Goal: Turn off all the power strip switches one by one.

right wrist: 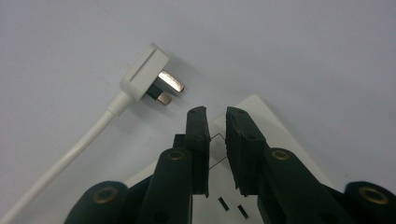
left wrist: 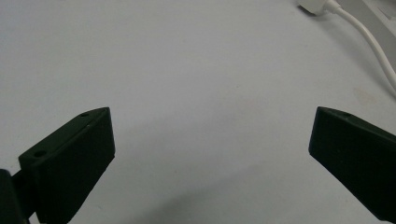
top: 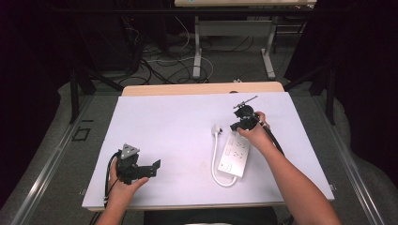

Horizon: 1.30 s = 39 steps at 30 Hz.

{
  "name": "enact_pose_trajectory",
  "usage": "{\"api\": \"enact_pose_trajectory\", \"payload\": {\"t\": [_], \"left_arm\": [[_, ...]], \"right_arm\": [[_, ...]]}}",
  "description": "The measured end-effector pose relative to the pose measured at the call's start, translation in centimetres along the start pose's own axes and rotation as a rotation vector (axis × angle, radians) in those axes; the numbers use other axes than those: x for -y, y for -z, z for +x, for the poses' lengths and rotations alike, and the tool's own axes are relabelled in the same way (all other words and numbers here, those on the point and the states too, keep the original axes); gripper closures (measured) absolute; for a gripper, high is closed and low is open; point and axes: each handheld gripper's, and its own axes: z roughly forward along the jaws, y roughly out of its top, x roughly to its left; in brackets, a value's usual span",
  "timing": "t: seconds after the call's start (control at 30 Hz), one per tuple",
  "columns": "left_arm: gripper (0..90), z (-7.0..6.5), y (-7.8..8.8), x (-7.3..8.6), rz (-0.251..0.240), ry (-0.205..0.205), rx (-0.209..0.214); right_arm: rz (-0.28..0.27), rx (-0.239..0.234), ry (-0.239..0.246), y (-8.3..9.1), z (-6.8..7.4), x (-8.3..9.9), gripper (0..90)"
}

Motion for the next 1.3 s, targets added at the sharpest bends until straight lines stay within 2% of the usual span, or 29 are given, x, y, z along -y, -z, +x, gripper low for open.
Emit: {"api": "enact_pose_trajectory", "payload": {"t": [0.17,0.23,0.27,0.3,0.33,0.37,0.4,0.43,0.47,0.53,0.57,0.63,0.77,0.8,0.83,0.97,1.07,1.2,1.27,1.3], "left_arm": [[0.5,0.0,0.0,0.0,0.002,-0.001,0.001],[0.5,0.0,0.0,0.0,0.006,-0.003,0.002],[0.5,0.1,0.0,0.0,0.007,-0.006,0.002],[0.5,0.0,0.0,0.0,0.007,-0.006,0.002],[0.5,0.1,0.0,0.0,0.006,-0.006,0.002],[0.5,0.1,0.0,0.0,0.006,-0.003,0.004],[0.5,0.0,0.0,0.0,0.005,-0.003,0.003],[0.5,0.0,0.0,0.0,0.005,-0.004,0.001],[0.5,0.0,0.0,0.0,0.005,-0.004,0.001],[0.5,0.1,0.0,0.0,0.004,-0.002,0.001],[0.5,0.1,0.0,0.0,0.006,-0.004,0.001],[0.5,0.1,0.0,0.0,0.007,-0.004,0.004],[0.5,0.0,0.0,0.0,0.004,-0.002,0.001],[0.5,0.0,0.0,0.0,0.003,-0.002,0.001],[0.5,0.0,0.0,0.0,0.004,-0.002,0.001],[0.5,0.0,0.0,0.0,0.004,-0.001,0.001],[0.5,0.0,0.0,0.0,0.004,-0.002,0.001],[0.5,0.0,0.0,0.0,0.006,-0.006,0.000],[0.5,0.0,0.0,0.0,0.005,-0.002,0.000],[0.5,0.1,0.0,0.0,0.007,-0.003,0.003]], "right_arm": [[0.009,-0.008,0.010,0.7,0.3,0.1,74.1],[0.002,-0.005,0.009,0.8,0.5,0.1,70.8],[-0.020,-0.017,0.015,0.8,0.5,0.2,69.6],[0.002,-0.009,0.017,1.1,0.6,0.2,68.7],[0.002,-0.006,0.021,1.2,0.7,0.2,67.2],[-0.016,-0.008,0.018,1.2,0.9,0.3,65.4],[-0.005,-0.011,0.037,1.4,0.9,0.3,64.5],[-0.014,-0.008,0.031,1.5,1.0,0.4,63.3],[-0.039,-0.011,0.048,1.6,1.0,0.6,62.0],[-0.020,-0.015,0.039,2.0,1.3,0.7,59.2],[-0.032,-0.020,0.058,2.1,1.2,0.9,58.0],[-0.030,-0.025,0.049,2.4,1.4,1.2,55.4],[-0.027,-0.027,0.086,2.9,1.5,2.0,49.6],[-0.021,-0.032,0.081,3.0,1.7,2.2,47.9],[-0.034,-0.021,0.093,3.1,1.7,2.4,46.7],[-0.059,-0.030,0.130,3.7,1.9,3.3,41.9],[-0.057,-0.036,0.127,4.1,2.0,3.9,39.6],[-0.077,-0.045,0.157,4.7,2.2,4.8,36.7],[-0.107,-0.051,0.165,4.8,2.2,5.3,35.2],[-0.109,-0.037,0.176,5.0,2.2,5.6,33.9]]}}
